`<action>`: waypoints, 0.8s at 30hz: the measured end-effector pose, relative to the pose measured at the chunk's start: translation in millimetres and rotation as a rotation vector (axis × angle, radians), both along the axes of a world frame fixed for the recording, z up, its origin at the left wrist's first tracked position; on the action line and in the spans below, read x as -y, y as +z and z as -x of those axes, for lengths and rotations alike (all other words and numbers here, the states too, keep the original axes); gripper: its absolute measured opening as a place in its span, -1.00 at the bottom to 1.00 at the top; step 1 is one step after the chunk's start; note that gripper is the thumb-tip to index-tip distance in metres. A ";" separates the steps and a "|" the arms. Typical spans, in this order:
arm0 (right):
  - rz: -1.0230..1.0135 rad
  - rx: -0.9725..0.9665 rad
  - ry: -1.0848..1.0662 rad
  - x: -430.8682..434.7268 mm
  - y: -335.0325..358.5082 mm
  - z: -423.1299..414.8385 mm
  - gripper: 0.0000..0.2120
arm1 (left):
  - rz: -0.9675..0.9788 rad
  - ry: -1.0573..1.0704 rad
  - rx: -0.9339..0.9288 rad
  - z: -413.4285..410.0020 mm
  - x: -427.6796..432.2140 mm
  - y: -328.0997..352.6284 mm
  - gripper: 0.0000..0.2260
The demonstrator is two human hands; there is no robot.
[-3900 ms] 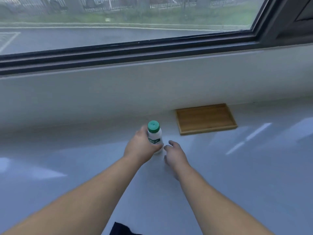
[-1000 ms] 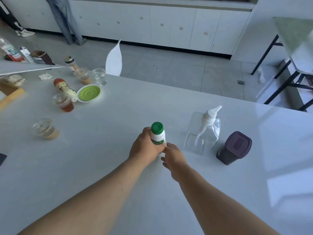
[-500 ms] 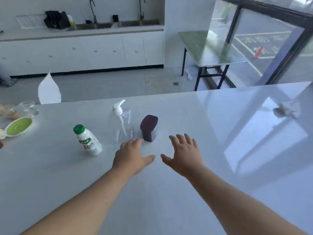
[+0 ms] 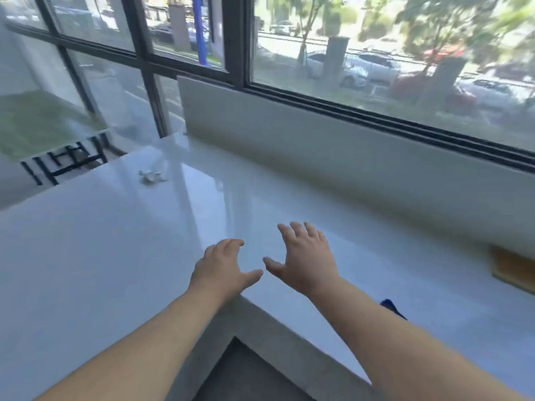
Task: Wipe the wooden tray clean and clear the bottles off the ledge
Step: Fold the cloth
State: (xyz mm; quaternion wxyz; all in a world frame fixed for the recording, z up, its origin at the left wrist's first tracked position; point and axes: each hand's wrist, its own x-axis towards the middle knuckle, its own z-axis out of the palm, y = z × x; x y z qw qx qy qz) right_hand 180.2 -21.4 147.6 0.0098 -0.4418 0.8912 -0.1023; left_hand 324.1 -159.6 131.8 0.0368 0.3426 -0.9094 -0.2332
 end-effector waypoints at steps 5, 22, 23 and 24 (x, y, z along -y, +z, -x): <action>-0.029 0.041 -0.319 -152.6 -29.3 89.7 -0.26 | -0.044 -0.335 0.039 140.3 -129.1 -29.0 -0.27; -0.306 0.501 -0.694 -286.9 -147.9 130.1 -0.68 | -0.034 -1.041 0.587 309.2 -259.4 -137.9 -0.91; -0.271 0.512 -0.702 -288.3 -145.5 136.1 -0.76 | -0.075 -1.055 0.593 316.0 -260.4 -137.6 -0.97; -0.226 0.526 -0.719 -290.0 -142.3 142.7 -0.84 | -0.126 -1.048 0.581 321.8 -260.4 -136.1 -0.96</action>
